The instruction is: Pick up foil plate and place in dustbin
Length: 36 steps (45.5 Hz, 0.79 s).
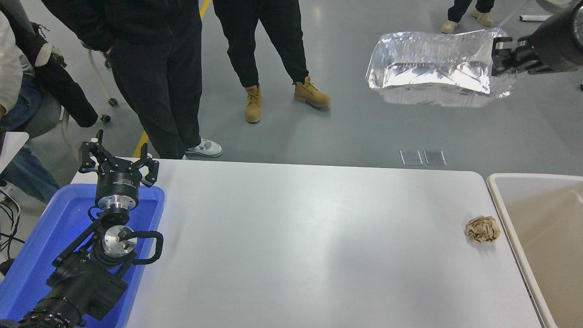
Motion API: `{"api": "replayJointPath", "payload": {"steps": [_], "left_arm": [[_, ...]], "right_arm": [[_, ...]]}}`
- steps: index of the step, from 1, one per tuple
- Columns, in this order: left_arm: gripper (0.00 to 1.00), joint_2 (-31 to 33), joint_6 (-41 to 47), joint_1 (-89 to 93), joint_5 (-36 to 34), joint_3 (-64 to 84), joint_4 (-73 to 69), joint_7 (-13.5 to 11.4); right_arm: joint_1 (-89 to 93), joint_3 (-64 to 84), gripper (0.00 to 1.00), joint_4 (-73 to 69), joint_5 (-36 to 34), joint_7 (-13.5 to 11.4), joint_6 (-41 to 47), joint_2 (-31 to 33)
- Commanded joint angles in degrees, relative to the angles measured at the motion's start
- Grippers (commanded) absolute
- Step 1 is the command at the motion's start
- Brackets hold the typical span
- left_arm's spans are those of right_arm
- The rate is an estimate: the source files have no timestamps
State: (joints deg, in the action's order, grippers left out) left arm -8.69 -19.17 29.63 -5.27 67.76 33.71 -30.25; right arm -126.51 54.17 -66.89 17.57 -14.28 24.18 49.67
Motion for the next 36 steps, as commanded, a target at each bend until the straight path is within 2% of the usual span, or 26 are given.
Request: {"api": "replayJointPath", "payload": {"steps": [1,7,14,20,28,36], "left_arm": [[0.99,0.0,0.0,0.0,0.0,0.0,0.0,0.0],[0.99,0.0,0.0,0.0,0.0,0.0,0.1,0.0],[0.99,0.0,0.0,0.0,0.0,0.0,0.0,0.0],[0.99,0.0,0.0,0.0,0.0,0.0,0.1,0.0],[0.99,0.0,0.0,0.0,0.0,0.0,0.0,0.0],[0.99,0.0,0.0,0.0,0.0,0.0,0.0,0.0]], "right_arm": [[9.2,-2.5,0.00,6.1,-9.2,-1.2,-12.4,9.3],[18.4,-2.8,0.00,10.1,-16.8,-0.6,-23.1,11.8],[31.5,-10.7,0.00,14.2,-23.1,-0.1,-29.3,11.9],[42.6,-19.4,0.00,17.6,-24.2,0.1,-33.2,11.4],[62.0,-35.2,0.00,30.7,-24.2,0.1,-35.9,3.7],[74.3,-44.1,0.00,49.0,-23.6,0.1,-34.5,-8.1]]}}
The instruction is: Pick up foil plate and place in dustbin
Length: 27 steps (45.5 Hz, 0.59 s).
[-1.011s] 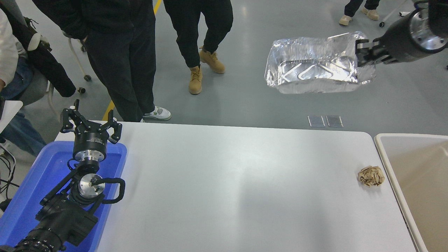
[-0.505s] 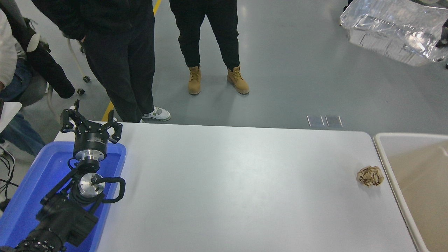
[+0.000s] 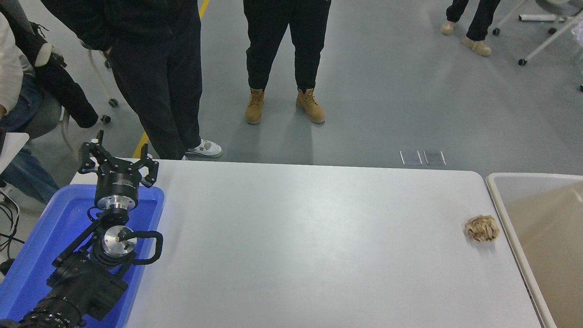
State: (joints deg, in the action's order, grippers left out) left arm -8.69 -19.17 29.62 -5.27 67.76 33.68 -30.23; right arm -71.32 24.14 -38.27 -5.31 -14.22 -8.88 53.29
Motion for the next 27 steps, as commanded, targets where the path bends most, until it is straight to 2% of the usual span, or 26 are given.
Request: {"api": "replayJointPath", "payload": {"steps": [1,7,12,27], "left_arm": [[0.99,0.0,0.0,0.0,0.0,0.0,0.0,0.0],[0.99,0.1,0.0,0.0,0.0,0.0,0.0,0.0],[0.99,0.1,0.0,0.0,0.0,0.0,0.0,0.0],[0.99,0.0,0.0,0.1,0.0,0.0,0.0,0.0]], "right_arm": [[20.3,-14.8,0.00,22.9,-0.8,0.1,-1.2,-13.3],[26.6,-17.4,0.00,33.4,-0.7,0.1,0.2,-21.0],[29.7,-18.9,0.00,35.3,-0.8,0.1,-0.3,-24.5],[36.4,-20.7,0.00,35.5,-0.7,0.1,-0.6,-26.8]]}}
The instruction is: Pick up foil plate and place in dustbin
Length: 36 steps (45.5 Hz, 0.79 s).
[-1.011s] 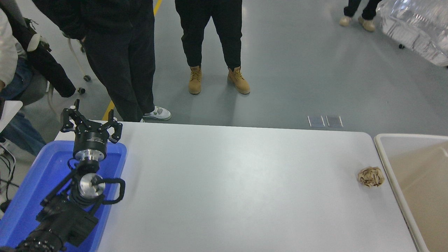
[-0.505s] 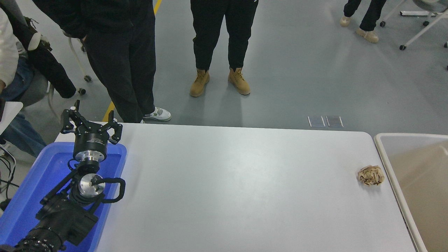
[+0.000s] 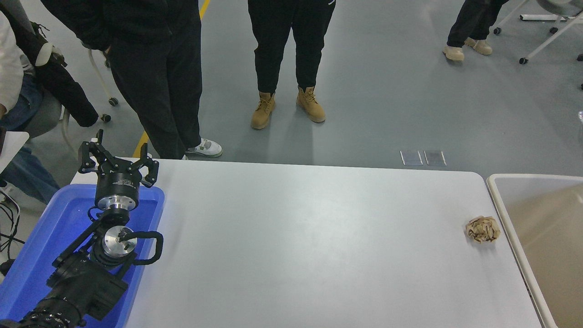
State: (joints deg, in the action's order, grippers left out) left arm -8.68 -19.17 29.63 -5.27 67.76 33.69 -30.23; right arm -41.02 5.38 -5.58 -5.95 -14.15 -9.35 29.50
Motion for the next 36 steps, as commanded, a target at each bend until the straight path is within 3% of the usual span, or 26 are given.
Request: {"api": "replayJointPath", "payload": {"steps": [1,16,17,18,19,21,36], "left_arm": [[0.99,0.0,0.0,0.0,0.0,0.0,0.0,0.0],[0.99,0.0,0.0,0.1,0.0,0.0,0.0,0.0],[0.99,0.0,0.0,0.0,0.0,0.0,0.0,0.0],[0.99,0.0,0.0,0.1,0.0,0.0,0.0,0.0],[0.99,0.0,0.0,0.0,0.0,0.0,0.0,0.0],[0.99,0.0,0.0,0.0,0.0,0.0,0.0,0.0],[0.99,0.0,0.0,0.1,0.0,0.0,0.0,0.0]], "right_arm": [[6.4,-2.0,0.00,2.9,0.0,0.0,-0.1,-3.0],[8.9,-2.0,0.00,2.9,0.0,1.1,-0.1,-3.6],[8.9,-2.0,0.20,2.9,0.0,1.2,-0.1,-3.6],[8.9,-2.0,0.52,2.9,0.0,1.4,-0.1,-3.6],[8.9,-2.0,0.75,2.9,0.0,1.5,-0.1,-3.6],[8.9,-2.0,0.99,2.9,0.0,1.7,-0.1,-3.6],[7.8,-1.3,1.00,2.9,0.1,1.7,0.5,-3.1]]}}
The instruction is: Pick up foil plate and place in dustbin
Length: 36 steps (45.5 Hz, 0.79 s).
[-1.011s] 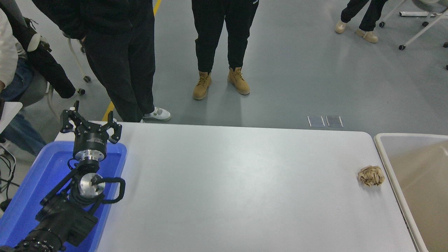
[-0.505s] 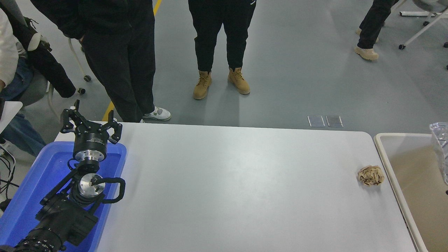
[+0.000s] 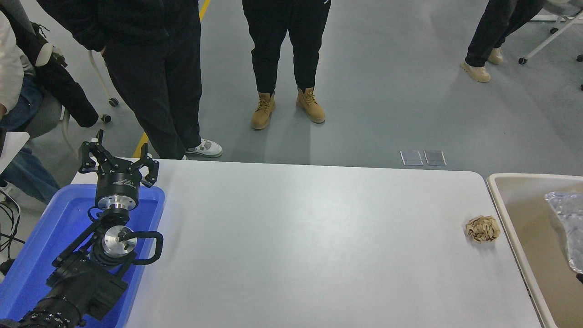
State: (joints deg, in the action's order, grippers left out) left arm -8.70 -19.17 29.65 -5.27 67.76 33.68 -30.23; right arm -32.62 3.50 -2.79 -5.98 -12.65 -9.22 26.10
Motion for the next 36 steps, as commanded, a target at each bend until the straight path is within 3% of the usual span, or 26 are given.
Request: {"api": "replayJointPath", "payload": {"steps": [1,13,36], "left_arm": [[0.99,0.0,0.0,0.0,0.0,0.0,0.0,0.0],[0.99,0.0,0.0,0.0,0.0,0.0,0.0,0.0],[0.99,0.0,0.0,0.0,0.0,0.0,0.0,0.0]], "right_arm": [[-1.0,0.8,1.00,0.1,0.1,0.2,0.4,0.4],[-8.1,1.2,1.00,-0.2,1.2,-0.1,1.4,0.6],[-27.3,4.8,1.00,-4.0,9.3,-0.8,16.2,7.0]]}}
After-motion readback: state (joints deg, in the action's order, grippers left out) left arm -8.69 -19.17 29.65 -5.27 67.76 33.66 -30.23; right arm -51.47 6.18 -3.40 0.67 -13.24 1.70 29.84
